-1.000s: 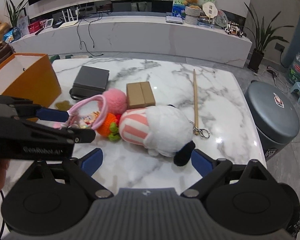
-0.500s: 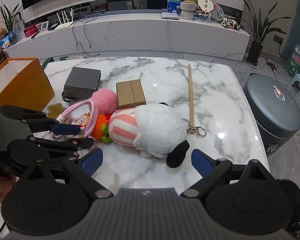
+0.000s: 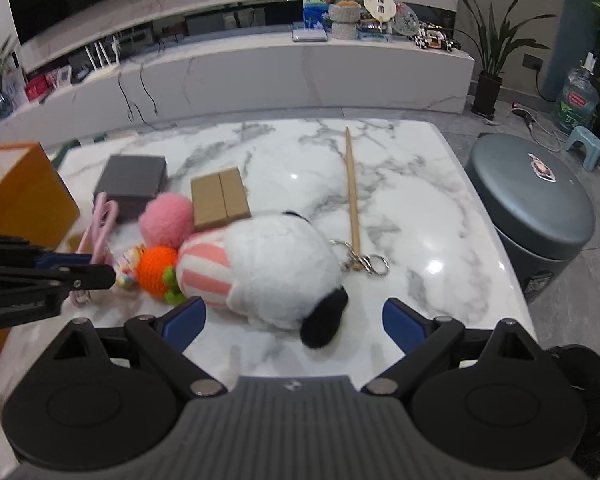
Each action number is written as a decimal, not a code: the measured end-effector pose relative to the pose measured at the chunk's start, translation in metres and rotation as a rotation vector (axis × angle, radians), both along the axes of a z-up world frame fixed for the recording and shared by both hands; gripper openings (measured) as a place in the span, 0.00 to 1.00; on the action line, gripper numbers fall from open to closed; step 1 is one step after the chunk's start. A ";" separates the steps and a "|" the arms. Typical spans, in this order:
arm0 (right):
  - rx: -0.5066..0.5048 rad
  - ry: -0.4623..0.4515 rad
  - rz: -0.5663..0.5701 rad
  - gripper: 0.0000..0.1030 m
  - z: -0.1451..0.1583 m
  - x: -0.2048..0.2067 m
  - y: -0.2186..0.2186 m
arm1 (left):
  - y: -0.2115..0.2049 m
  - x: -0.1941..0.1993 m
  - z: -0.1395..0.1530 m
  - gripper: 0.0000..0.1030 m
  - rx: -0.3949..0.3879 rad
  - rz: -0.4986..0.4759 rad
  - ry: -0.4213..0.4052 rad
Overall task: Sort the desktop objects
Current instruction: 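Grasp the pink keychain strap with the left gripper while the right grasps the orange crocheted fruit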
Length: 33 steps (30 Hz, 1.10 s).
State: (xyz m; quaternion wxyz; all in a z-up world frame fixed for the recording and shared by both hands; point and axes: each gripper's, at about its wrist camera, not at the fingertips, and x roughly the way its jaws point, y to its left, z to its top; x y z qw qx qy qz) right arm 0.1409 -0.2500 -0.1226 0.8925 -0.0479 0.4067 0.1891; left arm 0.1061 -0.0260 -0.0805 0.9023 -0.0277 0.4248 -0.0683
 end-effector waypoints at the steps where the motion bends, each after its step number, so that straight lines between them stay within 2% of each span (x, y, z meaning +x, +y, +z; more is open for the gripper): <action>1: 0.006 -0.003 0.003 0.93 -0.001 0.001 0.002 | 0.001 -0.001 0.003 0.18 0.002 0.003 -0.006; 5: 0.006 -0.030 0.001 0.94 -0.006 0.005 0.013 | 0.003 -0.006 0.010 0.12 -0.006 -0.002 -0.013; 11: 0.076 -0.014 -0.097 0.95 -0.009 0.018 0.013 | 0.009 -0.009 0.010 0.11 -0.008 0.005 0.000; 15: 0.050 -0.037 -0.064 0.96 0.000 0.017 0.017 | 0.016 -0.010 0.010 0.10 -0.013 0.021 0.007; 18: 0.010 -0.068 0.078 0.96 0.006 0.010 0.023 | 0.023 -0.014 0.016 0.10 -0.027 0.037 -0.009; 22: -0.123 -0.214 0.257 0.96 0.004 -0.011 0.037 | 0.035 -0.020 0.028 0.10 -0.042 0.066 -0.027; 26: -0.115 -0.311 0.429 0.93 0.003 -0.034 0.062 | 0.044 -0.025 0.036 0.10 -0.061 0.081 -0.030; 28: -0.156 -0.361 0.502 0.80 0.001 -0.045 0.081 | 0.045 -0.027 0.037 0.10 -0.061 0.083 -0.027; 29: -0.177 -0.366 0.526 0.76 -0.002 -0.048 0.090 | 0.045 -0.028 0.037 0.10 -0.059 0.080 -0.025; 30: -0.200 -0.362 0.545 0.67 -0.005 -0.049 0.099 | 0.045 -0.029 0.036 0.10 -0.058 0.077 -0.024; 31: -0.217 -0.354 0.552 0.63 -0.009 -0.049 0.105 | 0.045 -0.029 0.036 0.10 -0.057 0.075 -0.022; 33: -0.250 -0.343 0.545 0.61 -0.018 -0.047 0.114 | 0.046 -0.030 0.035 0.10 -0.059 0.072 -0.022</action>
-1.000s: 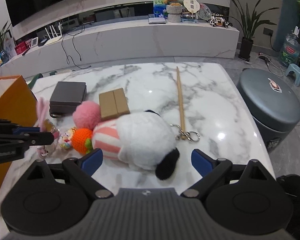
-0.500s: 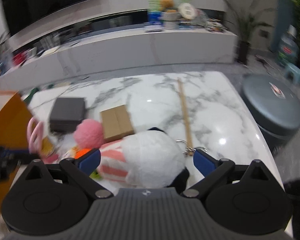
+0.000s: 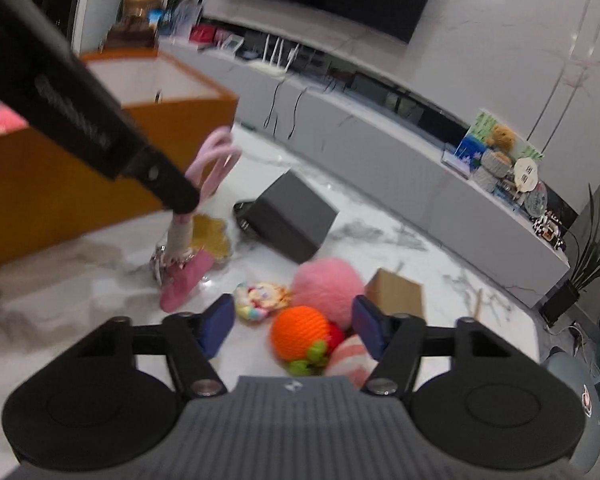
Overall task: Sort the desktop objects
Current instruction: 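Grasp the pink keychain strap with the left gripper while the right grasps the orange crocheted fruit, then lift the strap and orange fruit with both grippers toward the white box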
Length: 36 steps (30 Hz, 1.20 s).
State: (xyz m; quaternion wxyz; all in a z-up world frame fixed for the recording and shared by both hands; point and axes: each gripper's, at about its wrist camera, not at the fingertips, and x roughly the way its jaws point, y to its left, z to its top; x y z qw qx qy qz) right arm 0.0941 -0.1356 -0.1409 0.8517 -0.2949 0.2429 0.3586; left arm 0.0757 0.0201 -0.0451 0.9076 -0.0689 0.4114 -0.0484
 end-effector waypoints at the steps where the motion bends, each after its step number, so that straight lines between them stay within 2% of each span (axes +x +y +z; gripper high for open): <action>1: -0.012 -0.004 -0.016 0.58 -0.004 0.002 0.003 | 0.001 -0.001 0.001 0.10 -0.002 0.000 -0.001; 5: -0.034 0.008 -0.075 0.54 -0.015 0.014 0.009 | 0.008 -0.003 0.002 0.10 -0.016 0.005 -0.005; 9: -0.068 0.008 -0.071 0.52 -0.029 0.016 0.018 | 0.011 -0.004 0.003 0.10 -0.021 0.007 -0.005; 15: -0.184 -0.082 -0.071 0.51 -0.046 0.014 0.031 | 0.011 -0.005 0.004 0.10 -0.025 0.001 -0.005; 18: -0.242 -0.133 -0.051 0.43 -0.051 0.009 0.035 | 0.012 -0.005 0.004 0.10 -0.026 0.003 -0.006; 19: -0.244 -0.122 -0.051 0.42 -0.049 0.010 0.036 | 0.012 -0.005 0.004 0.10 -0.026 0.002 -0.006; 22: -0.205 -0.077 -0.048 0.42 -0.038 0.010 0.033 | 0.011 -0.005 0.006 0.10 -0.028 0.004 -0.010; 28: -0.115 -0.056 -0.070 0.42 -0.010 0.007 0.022 | 0.011 -0.007 0.013 0.10 -0.043 0.002 -0.028; 36: 0.033 -0.048 -0.114 0.42 0.034 -0.003 0.006 | 0.012 -0.022 0.043 0.10 -0.080 0.006 -0.149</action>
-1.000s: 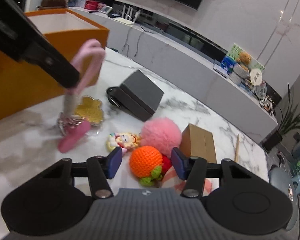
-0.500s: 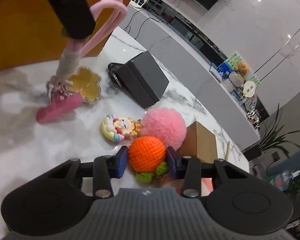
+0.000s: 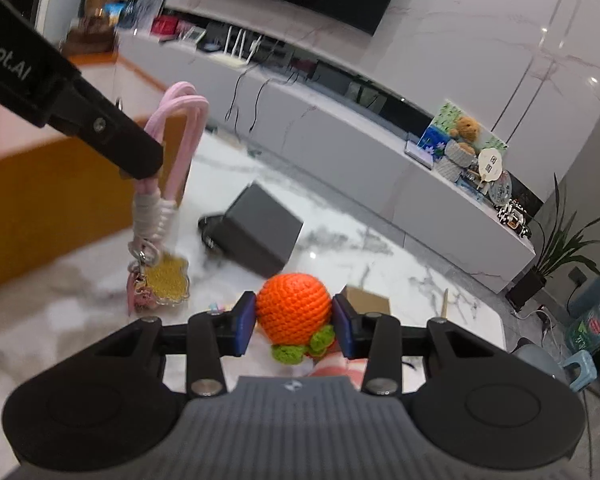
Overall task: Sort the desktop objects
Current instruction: 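Lift the strap and orange fruit with both grippers toward the white box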
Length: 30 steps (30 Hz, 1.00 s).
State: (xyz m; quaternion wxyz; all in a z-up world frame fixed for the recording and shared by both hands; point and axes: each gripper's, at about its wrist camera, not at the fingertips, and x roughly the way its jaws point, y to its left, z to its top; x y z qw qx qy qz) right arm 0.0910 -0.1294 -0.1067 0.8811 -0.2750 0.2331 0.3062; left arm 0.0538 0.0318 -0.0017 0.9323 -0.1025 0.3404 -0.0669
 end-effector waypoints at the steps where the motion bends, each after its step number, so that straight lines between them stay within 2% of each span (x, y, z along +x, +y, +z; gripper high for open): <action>1: 0.014 -0.003 -0.001 0.42 0.004 -0.002 -0.002 | -0.001 -0.001 0.004 0.10 0.001 0.001 -0.010; 16: 0.212 -0.054 -0.021 0.42 0.061 -0.033 -0.008 | 0.008 -0.026 0.083 0.10 -0.020 0.029 -0.178; 24: 0.314 -0.076 0.052 0.42 0.088 -0.055 0.019 | 0.039 -0.057 0.124 0.10 -0.050 0.106 -0.297; 30: 0.372 -0.071 0.127 0.42 0.104 -0.074 0.052 | 0.076 -0.072 0.134 0.10 -0.024 0.182 -0.293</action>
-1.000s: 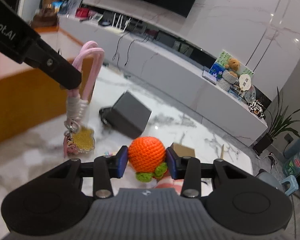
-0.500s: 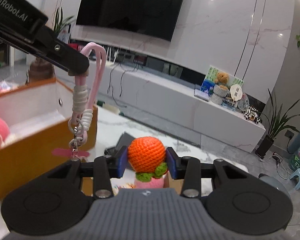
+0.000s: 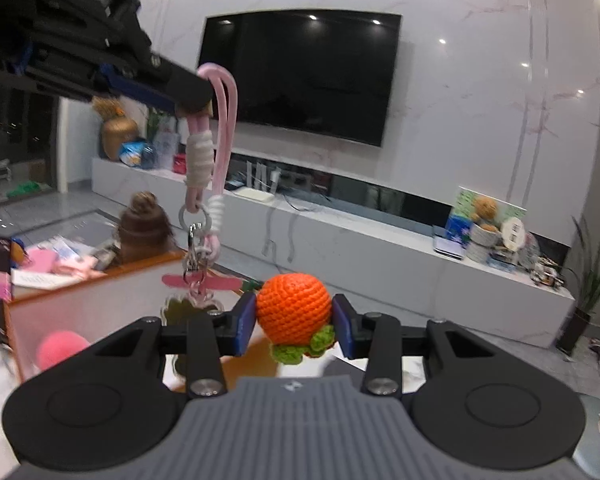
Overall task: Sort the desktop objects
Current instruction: 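Lift the strap and orange fruit with both grippers toward the white box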
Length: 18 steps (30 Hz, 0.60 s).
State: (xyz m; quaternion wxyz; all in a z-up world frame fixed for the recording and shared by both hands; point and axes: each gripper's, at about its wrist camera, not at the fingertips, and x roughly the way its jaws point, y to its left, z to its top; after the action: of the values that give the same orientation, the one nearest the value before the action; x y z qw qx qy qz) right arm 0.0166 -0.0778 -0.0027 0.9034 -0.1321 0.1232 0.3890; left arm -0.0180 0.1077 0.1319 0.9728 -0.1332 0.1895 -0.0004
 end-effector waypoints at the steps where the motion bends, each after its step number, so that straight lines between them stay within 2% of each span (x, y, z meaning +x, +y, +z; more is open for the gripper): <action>1: 0.001 0.001 0.017 0.42 0.001 -0.004 0.007 | 0.007 -0.002 -0.001 0.10 -0.001 0.012 0.005; 7: -0.025 0.004 0.109 0.42 -0.006 -0.021 0.047 | 0.040 -0.008 -0.015 0.10 -0.013 0.055 0.051; 12: -0.091 0.018 0.188 0.42 -0.018 -0.027 0.082 | 0.059 -0.007 -0.032 0.10 -0.014 0.074 0.084; 18: -0.166 0.056 0.221 0.42 -0.040 -0.030 0.113 | 0.084 -0.005 -0.054 0.10 -0.037 0.092 0.134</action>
State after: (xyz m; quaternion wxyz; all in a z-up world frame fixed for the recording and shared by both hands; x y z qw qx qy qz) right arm -0.0137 0.0350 -0.0426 0.8371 -0.2085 0.1647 0.4782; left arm -0.0234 0.1914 0.0777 0.9543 -0.1596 0.2477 0.0498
